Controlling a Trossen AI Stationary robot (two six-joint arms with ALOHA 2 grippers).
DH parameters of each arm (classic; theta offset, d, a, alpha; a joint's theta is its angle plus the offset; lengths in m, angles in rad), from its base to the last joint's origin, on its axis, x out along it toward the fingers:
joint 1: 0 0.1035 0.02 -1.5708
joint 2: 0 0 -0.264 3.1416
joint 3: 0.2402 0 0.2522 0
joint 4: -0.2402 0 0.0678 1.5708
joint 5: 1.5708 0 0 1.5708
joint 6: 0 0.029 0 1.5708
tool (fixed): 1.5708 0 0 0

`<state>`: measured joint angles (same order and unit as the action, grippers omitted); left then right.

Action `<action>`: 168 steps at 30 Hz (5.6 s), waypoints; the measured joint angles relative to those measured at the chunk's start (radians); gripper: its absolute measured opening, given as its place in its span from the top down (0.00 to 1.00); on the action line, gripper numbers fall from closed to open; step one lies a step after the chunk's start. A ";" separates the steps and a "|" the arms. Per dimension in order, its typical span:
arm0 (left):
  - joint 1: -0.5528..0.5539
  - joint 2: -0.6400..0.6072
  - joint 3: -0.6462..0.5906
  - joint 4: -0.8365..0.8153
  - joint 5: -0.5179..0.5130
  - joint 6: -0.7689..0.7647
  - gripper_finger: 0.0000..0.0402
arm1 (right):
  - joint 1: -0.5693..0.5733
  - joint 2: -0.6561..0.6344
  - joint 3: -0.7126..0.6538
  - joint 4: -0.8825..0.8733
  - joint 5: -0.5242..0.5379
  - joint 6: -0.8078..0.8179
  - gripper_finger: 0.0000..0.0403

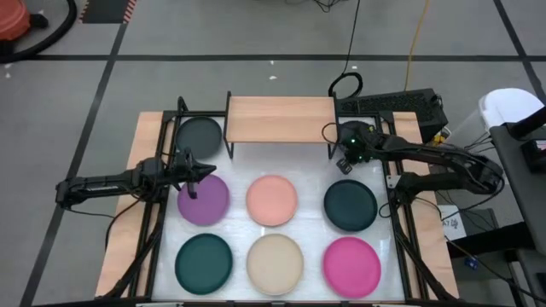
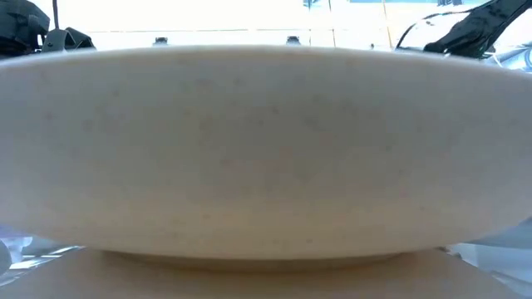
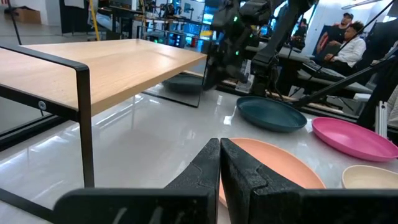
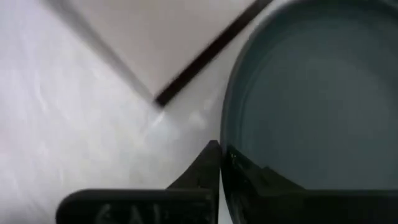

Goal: Place and stack plates onto a shelf
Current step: Put the right black plate on the shelf, then stack the black plate on top of the black plate on the shelf

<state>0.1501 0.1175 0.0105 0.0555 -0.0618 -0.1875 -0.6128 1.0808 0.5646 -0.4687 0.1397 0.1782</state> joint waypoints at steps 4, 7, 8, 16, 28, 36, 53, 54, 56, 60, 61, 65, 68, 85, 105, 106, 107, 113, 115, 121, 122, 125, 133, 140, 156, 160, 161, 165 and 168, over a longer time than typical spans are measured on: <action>0.000 0.000 0.000 0.000 0.000 0.000 0.96 | -0.001 -0.139 0.057 -0.003 0.141 -0.001 1.00; -0.001 0.000 0.000 0.000 0.000 0.000 0.96 | -0.001 -0.217 0.137 0.010 0.213 -0.043 1.00; -0.001 0.000 0.000 0.000 0.000 0.000 0.96 | -0.001 -0.230 0.164 0.011 0.224 -0.062 1.00; 0.000 0.000 0.000 0.000 0.000 0.000 0.96 | 0.035 -0.137 0.424 0.050 0.130 -0.220 1.00; 0.000 0.000 0.000 0.000 0.000 0.000 0.96 | 0.177 0.192 0.592 0.079 -0.065 -0.360 1.00; 0.000 0.000 0.000 0.000 0.000 0.000 0.96 | 0.215 0.312 0.593 0.081 -0.067 -0.378 1.00; 0.000 0.000 0.000 0.000 0.000 0.000 0.96 | 0.235 0.363 0.593 0.124 -0.173 -0.372 0.92; 0.000 0.000 0.000 0.000 0.000 0.000 0.96 | 0.235 0.357 0.593 0.123 -0.195 -0.369 0.91; 0.000 0.000 0.000 0.000 0.000 0.000 0.96 | 0.239 0.348 0.593 0.136 -0.209 -0.355 0.88; -0.001 0.000 0.000 0.000 0.000 0.000 0.96 | 0.246 0.310 0.593 0.134 -0.223 -0.347 0.82; -0.001 0.000 0.000 0.000 0.000 0.000 0.96 | 0.249 0.297 0.593 0.133 -0.223 -0.347 0.81; -0.001 0.000 0.000 0.000 0.000 0.000 0.96 | 0.269 0.227 0.593 0.136 -0.223 -0.348 0.73; 0.000 0.000 0.000 0.000 0.000 0.000 0.96 | 0.282 0.163 0.592 0.117 -0.223 -0.349 0.68; 0.000 0.000 0.000 -0.008 0.000 0.003 0.96 | 0.379 -0.258 0.220 0.260 -0.223 -0.210 0.65; 0.000 0.000 0.000 0.017 0.000 0.012 0.96 | 0.452 -0.423 -0.088 0.545 -0.223 -0.138 0.65; 0.000 0.000 0.000 0.029 -0.001 0.001 0.96 | 0.452 -0.423 -0.092 0.550 -0.223 -0.138 0.65; 0.000 0.000 0.000 0.047 0.000 -0.002 0.96 | 0.452 -0.424 -0.096 0.552 -0.223 -0.137 0.65; 0.000 0.000 0.000 0.177 0.000 0.062 0.96 | 0.452 -0.431 -0.131 0.569 -0.223 -0.137 0.65; 0.000 0.000 0.000 0.192 -0.001 0.055 0.96 | 0.452 -0.430 -0.142 0.576 -0.223 -0.137 0.65; 0.000 0.040 0.128 0.033 -0.115 0.077 0.96 | 0.452 -0.430 -0.148 0.576 -0.223 -0.125 0.65; -0.001 0.065 0.167 -0.040 -0.138 0.076 0.96 | 0.452 -0.430 -0.148 0.576 -0.223 -0.123 0.65; 0.000 0.175 0.289 -0.255 -0.240 0.027 0.96 | 0.452 -0.430 -0.148 0.575 -0.223 -0.123 0.65; 0.035 0.554 0.480 -0.511 -0.437 -0.191 0.96 | 0.452 -0.430 -0.148 0.577 -0.223 -0.137 0.65; 0.130 0.828 0.485 -0.536 -0.342 -0.238 0.82 | 0.452 -0.430 -0.148 0.568 -0.223 -0.119 0.65; 0.320 1.190 0.486 -0.501 -0.345 -0.259 0.51 | 0.452 -0.430 -0.148 0.569 -0.223 -0.118 0.65; 0.334 1.234 0.490 -0.471 -0.343 -0.226 0.67 | 0.452 -0.430 -0.148 0.569 -0.223 -0.118 0.65; 0.334 1.235 0.490 -0.466 -0.342 -0.219 0.74 | 0.452 -0.430 -0.148 0.569 -0.223 -0.118 0.65; 0.332 1.223 0.514 -0.463 -0.374 -0.189 0.95 | 0.452 -0.430 -0.148 0.569 -0.223 -0.111 0.65; 0.327 1.204 0.577 -0.532 -0.413 -0.200 0.95 | 0.452 -0.430 -0.148 0.568 -0.223 -0.111 0.65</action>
<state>0.4774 1.3212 0.5871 -0.4761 -0.4745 -0.3874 -0.1608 0.6507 0.4164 0.0993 -0.0837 0.0673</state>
